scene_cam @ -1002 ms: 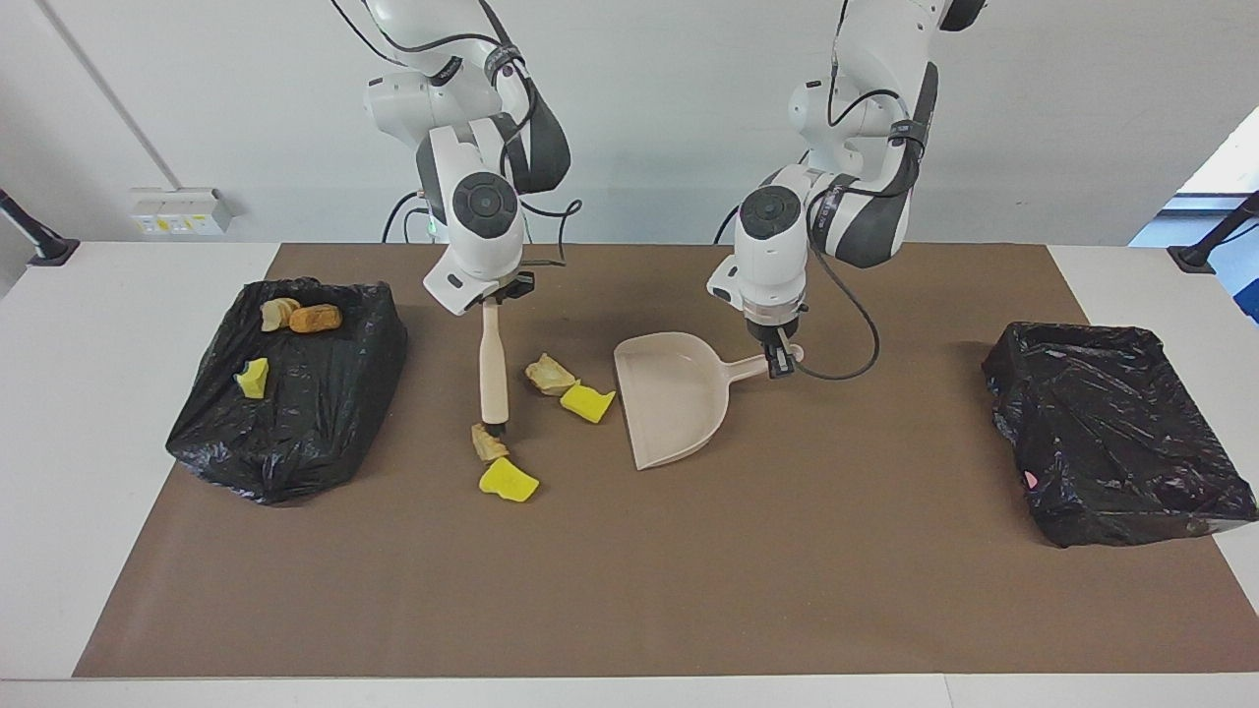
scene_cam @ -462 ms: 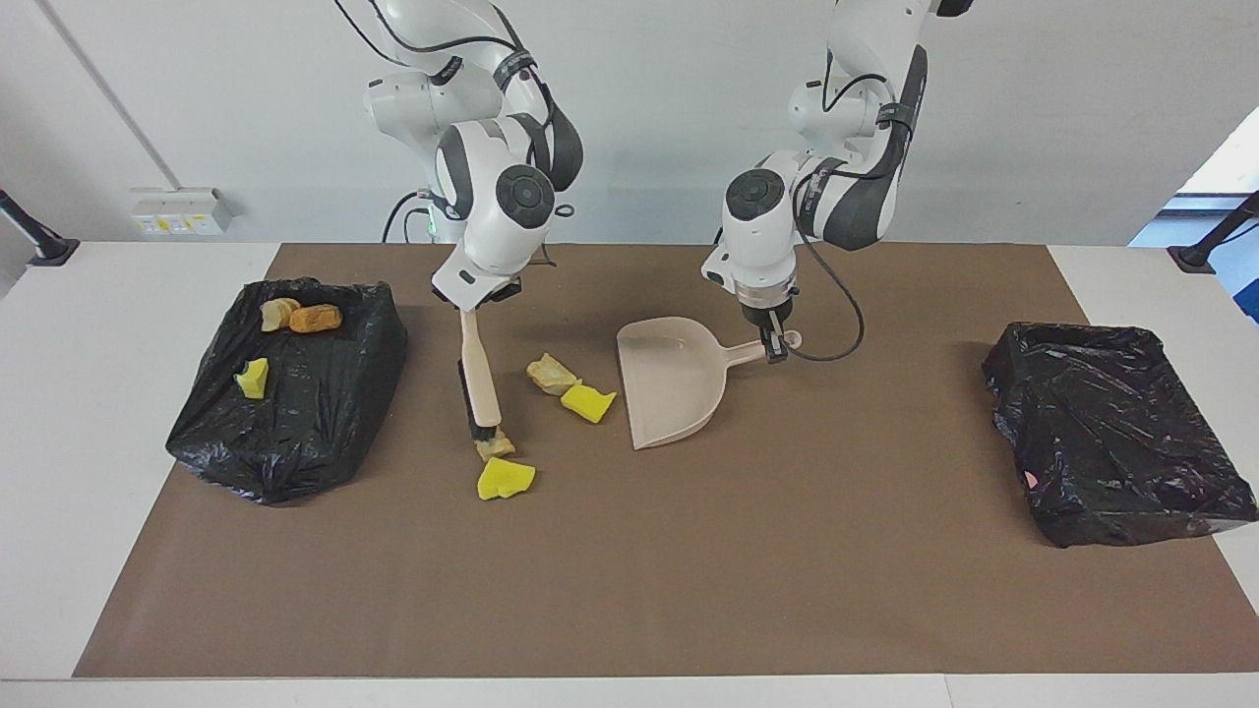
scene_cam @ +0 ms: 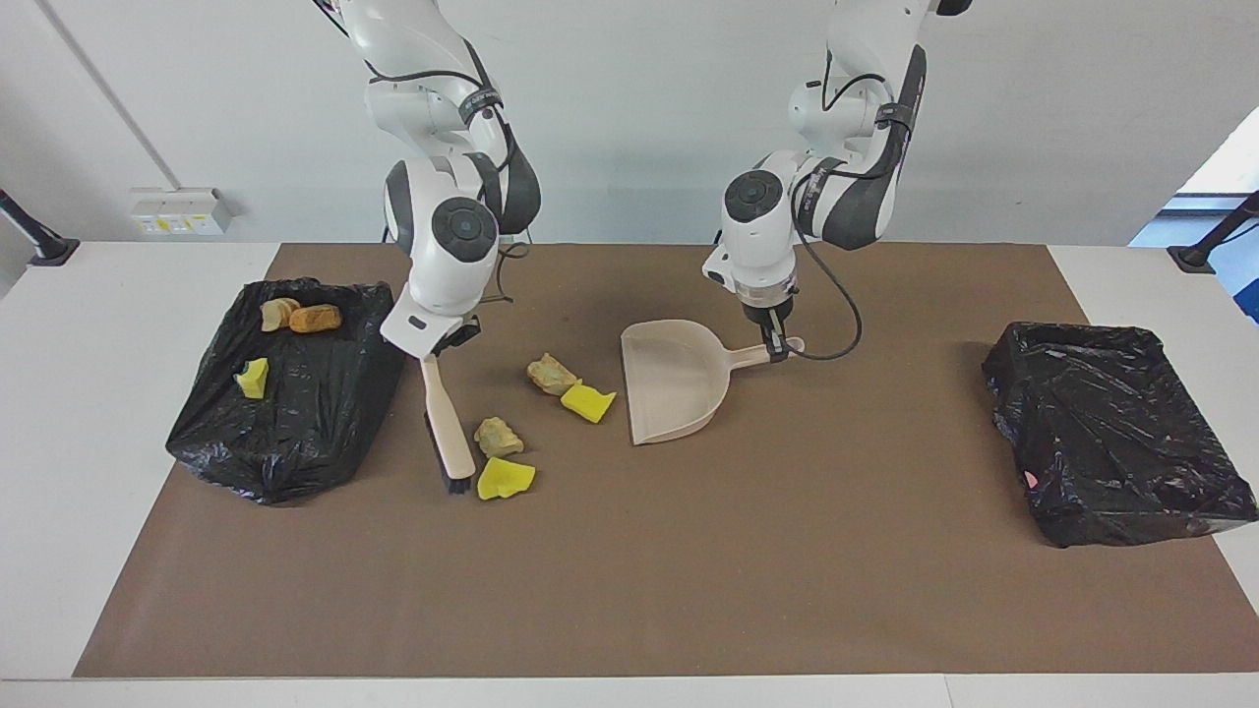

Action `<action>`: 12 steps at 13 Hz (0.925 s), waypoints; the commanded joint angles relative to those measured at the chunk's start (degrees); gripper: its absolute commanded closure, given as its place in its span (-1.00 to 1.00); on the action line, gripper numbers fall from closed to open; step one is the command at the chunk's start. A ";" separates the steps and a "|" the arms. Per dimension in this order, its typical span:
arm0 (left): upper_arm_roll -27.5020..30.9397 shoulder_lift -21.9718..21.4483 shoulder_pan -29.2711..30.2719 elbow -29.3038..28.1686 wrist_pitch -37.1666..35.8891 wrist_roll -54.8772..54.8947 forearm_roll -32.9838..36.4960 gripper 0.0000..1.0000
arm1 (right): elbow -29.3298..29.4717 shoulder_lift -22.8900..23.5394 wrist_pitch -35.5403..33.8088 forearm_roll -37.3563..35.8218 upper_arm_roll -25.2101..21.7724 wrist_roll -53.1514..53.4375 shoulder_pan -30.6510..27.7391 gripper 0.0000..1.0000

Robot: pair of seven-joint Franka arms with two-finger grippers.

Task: Sweep and dump trash in bin
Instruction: 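Sweep the sponges and crusts into the dustpan with the right gripper's brush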

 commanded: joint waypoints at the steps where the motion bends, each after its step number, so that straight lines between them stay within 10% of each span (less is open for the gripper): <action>1: 0.33 -2.40 -0.43 -2.80 0.00 -0.52 0.85 0.11 | 4.16 4.42 -0.77 -0.34 0.73 -1.07 0.99 1.00; 7: 0.16 -3.37 -0.17 -4.48 1.23 -2.01 0.76 0.06 | -2.85 0.48 -3.84 6.70 0.91 -0.45 2.93 1.00; 12: 0.16 -3.29 -0.26 -4.48 1.40 -3.25 0.76 0.81 | -9.53 -3.57 -6.05 12.92 0.82 4.20 2.84 1.00</action>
